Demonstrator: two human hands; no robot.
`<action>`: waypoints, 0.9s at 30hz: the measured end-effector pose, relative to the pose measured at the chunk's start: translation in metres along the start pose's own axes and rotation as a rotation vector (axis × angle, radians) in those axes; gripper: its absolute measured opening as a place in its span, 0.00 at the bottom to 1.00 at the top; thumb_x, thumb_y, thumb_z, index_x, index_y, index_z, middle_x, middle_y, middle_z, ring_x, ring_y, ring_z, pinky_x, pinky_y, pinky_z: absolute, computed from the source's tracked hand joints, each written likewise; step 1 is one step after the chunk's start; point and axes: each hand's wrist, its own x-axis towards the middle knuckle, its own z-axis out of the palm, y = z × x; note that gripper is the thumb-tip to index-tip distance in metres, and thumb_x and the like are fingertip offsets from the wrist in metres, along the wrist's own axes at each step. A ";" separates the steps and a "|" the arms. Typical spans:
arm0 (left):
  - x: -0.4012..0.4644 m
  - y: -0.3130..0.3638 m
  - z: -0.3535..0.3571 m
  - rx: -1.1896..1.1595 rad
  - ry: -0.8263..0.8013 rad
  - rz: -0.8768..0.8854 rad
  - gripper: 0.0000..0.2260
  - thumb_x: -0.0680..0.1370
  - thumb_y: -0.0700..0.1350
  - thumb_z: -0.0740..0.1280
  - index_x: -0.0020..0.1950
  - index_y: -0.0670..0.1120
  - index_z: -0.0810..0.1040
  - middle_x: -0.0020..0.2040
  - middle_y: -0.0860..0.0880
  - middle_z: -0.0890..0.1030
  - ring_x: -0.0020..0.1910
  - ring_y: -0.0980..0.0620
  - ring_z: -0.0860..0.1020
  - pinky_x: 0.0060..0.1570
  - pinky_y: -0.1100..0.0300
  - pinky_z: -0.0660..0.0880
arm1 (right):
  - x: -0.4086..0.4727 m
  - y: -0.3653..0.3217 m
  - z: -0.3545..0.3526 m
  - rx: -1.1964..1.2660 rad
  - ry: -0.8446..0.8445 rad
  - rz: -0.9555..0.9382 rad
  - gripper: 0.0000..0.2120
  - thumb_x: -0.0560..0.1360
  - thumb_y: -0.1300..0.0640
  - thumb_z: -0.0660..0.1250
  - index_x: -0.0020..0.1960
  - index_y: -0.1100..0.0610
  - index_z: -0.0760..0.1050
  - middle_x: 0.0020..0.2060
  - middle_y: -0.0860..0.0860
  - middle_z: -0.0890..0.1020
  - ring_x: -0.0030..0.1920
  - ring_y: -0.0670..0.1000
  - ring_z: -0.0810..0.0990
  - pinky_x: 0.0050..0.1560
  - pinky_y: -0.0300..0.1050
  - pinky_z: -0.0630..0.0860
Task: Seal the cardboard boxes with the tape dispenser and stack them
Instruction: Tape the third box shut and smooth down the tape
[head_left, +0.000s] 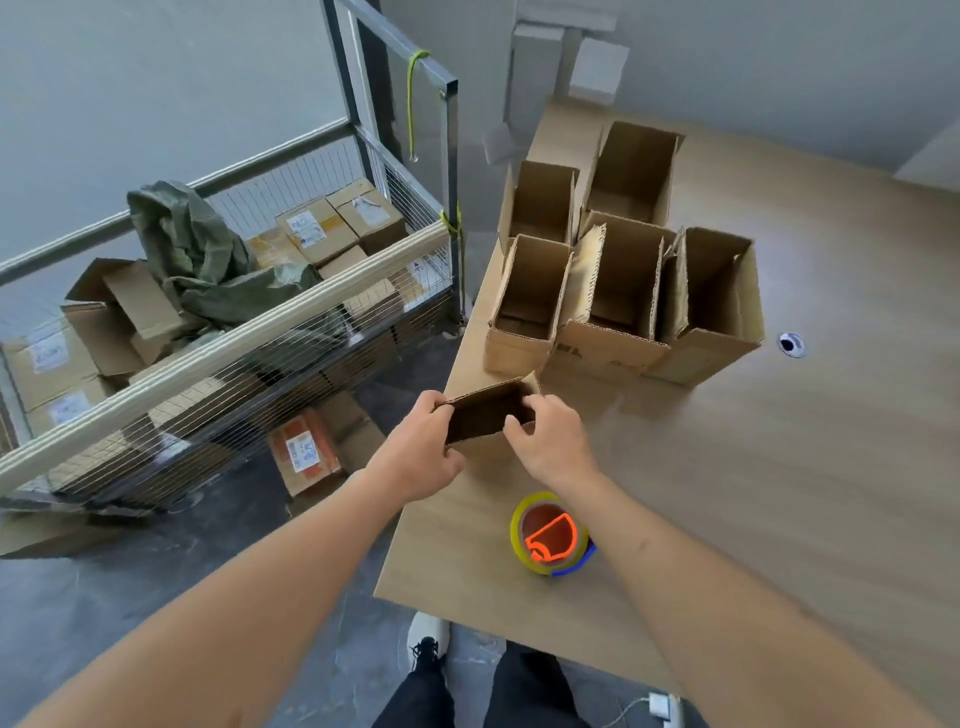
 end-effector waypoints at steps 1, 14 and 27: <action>-0.001 0.003 -0.004 -0.009 0.017 0.026 0.20 0.77 0.47 0.69 0.68 0.44 0.74 0.68 0.52 0.66 0.53 0.53 0.75 0.53 0.67 0.73 | -0.006 -0.002 -0.003 0.031 0.025 0.008 0.23 0.81 0.47 0.65 0.72 0.56 0.73 0.61 0.52 0.78 0.61 0.52 0.78 0.53 0.39 0.71; -0.007 0.119 0.000 -0.002 0.072 0.282 0.22 0.80 0.53 0.66 0.73 0.47 0.71 0.68 0.51 0.67 0.60 0.51 0.71 0.59 0.57 0.78 | -0.079 0.059 -0.090 0.062 0.203 0.115 0.31 0.77 0.50 0.68 0.77 0.52 0.63 0.63 0.51 0.73 0.62 0.53 0.75 0.53 0.42 0.75; -0.025 0.243 0.124 -0.195 0.007 0.251 0.18 0.83 0.40 0.57 0.72 0.49 0.72 0.65 0.48 0.66 0.58 0.48 0.74 0.61 0.56 0.74 | -0.152 0.213 -0.147 0.123 0.145 0.253 0.32 0.74 0.52 0.67 0.76 0.53 0.63 0.65 0.52 0.73 0.64 0.55 0.74 0.63 0.51 0.75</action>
